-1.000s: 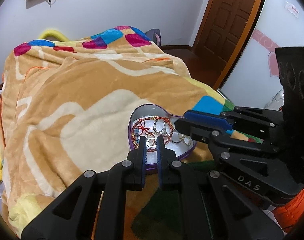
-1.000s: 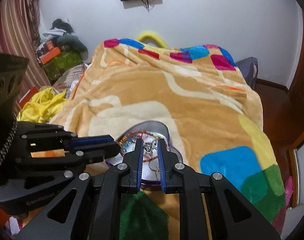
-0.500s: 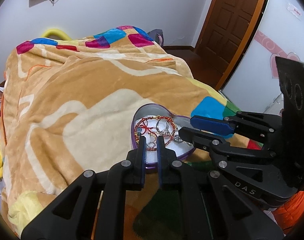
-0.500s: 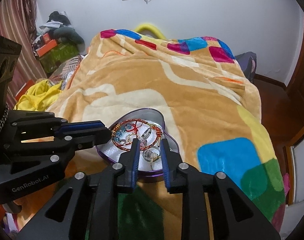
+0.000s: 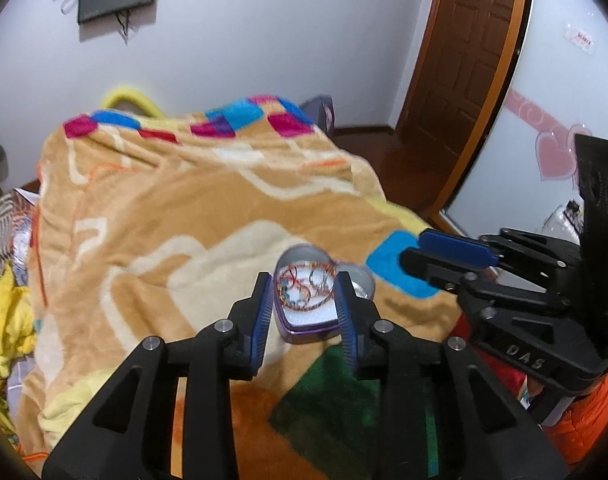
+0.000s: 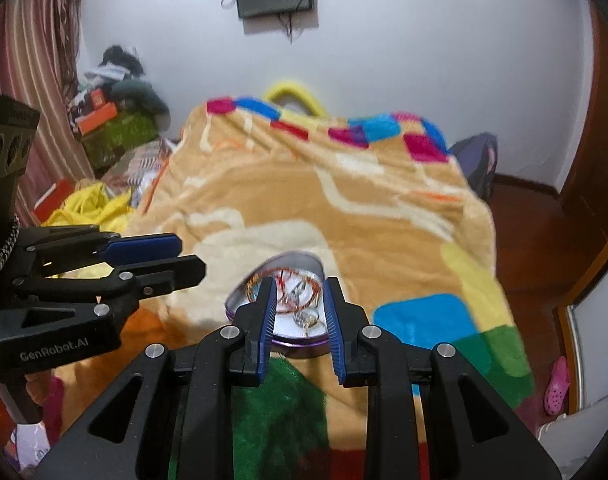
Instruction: Organize jewelry
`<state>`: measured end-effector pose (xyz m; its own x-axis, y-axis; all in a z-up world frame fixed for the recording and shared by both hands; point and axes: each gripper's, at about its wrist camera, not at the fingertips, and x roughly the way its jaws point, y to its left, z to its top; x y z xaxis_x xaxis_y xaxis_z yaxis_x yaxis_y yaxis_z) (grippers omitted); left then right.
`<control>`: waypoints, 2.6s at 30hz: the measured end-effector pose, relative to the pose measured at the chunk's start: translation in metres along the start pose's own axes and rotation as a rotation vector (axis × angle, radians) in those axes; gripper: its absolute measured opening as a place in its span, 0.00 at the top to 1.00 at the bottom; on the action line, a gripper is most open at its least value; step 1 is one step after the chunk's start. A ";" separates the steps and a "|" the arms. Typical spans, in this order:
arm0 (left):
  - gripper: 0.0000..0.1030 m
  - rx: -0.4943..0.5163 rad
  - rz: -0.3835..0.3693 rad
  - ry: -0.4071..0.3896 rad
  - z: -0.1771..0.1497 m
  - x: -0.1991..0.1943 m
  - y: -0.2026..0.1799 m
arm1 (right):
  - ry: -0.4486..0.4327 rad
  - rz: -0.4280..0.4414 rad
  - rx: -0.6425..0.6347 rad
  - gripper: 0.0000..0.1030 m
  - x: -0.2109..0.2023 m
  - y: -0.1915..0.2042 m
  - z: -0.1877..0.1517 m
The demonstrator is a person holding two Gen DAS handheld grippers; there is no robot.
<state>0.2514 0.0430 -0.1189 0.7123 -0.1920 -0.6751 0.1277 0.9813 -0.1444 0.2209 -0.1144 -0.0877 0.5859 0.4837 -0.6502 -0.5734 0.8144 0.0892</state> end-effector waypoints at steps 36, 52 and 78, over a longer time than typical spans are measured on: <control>0.06 0.022 0.211 -0.626 -0.053 -0.248 -0.064 | -0.634 -0.259 -0.003 0.05 -0.226 0.085 -0.014; 0.06 0.018 0.203 -0.625 -0.060 -0.250 -0.065 | -0.601 -0.262 -0.013 0.05 -0.230 0.083 -0.026; 0.03 0.013 0.194 -0.596 -0.059 -0.239 -0.062 | -0.574 -0.254 -0.001 0.05 -0.231 0.082 -0.025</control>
<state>0.0325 0.0273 0.0093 0.9853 0.0278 -0.1685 -0.0364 0.9982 -0.0482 0.0245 -0.1673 0.0510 0.9180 0.3702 -0.1425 -0.3760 0.9265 -0.0155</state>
